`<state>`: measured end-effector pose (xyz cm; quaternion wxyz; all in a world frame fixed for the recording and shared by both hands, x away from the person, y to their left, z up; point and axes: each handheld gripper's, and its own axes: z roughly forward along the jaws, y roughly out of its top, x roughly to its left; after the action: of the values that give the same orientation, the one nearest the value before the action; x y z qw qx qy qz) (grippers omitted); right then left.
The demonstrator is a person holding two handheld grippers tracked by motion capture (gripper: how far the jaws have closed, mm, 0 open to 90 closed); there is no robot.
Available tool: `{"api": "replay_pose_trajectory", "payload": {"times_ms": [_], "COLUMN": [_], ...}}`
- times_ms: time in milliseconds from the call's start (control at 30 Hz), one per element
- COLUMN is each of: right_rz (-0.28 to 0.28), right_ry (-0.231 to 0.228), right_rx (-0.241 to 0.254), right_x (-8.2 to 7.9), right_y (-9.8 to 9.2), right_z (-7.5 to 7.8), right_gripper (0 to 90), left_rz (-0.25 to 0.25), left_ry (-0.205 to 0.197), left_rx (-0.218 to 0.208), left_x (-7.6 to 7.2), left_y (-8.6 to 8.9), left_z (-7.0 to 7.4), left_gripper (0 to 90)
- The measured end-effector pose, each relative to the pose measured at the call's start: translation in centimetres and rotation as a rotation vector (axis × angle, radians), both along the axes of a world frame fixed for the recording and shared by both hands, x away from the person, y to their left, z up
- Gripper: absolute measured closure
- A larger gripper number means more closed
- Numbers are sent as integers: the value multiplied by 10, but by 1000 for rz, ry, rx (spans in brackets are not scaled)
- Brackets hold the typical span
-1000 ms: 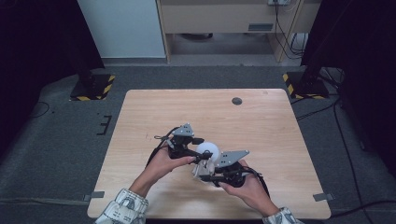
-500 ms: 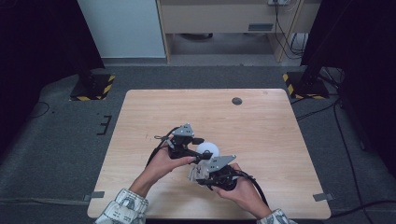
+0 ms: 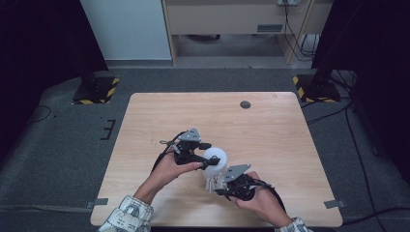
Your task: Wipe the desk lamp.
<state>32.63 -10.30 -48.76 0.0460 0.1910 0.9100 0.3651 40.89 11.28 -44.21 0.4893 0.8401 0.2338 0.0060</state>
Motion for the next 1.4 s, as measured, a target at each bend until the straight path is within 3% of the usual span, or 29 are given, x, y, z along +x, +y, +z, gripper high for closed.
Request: {"api": "replay_pose_trajectory", "payload": {"times_ms": [133, 333, 433, 600, 1167, 1400], "right_rz": [-38, -87, -91, -88, 18, 10], "right_ry": [-16, -49, -44, -15, -40, -40], "right_rx": [21, 128, 108, 29, 6, 24], "right_x": [1, 4, 5, 9, 1, 0], "right_y": [-15, -33, -32, -26, 14, 7], "right_z": [8, 24, 21, 7, -5, -1], "right_gripper": [765, 767, 767, 767, 767, 767], "left_rz": [-1, 4, 2, 0, 3, 2], "left_ry": [-5, 0, -2, -2, 0, -2], "left_rx": [1, -1, 3, 3, 0, 1], "left_x": [0, 0, 0, 0, 0, 0], "left_y": [0, 0, 0, 0, 0, 0], "left_z": [0, 0, 0, 0, 0, 0], "left_gripper": [255, 256, 256, 258, 258, 259]}}
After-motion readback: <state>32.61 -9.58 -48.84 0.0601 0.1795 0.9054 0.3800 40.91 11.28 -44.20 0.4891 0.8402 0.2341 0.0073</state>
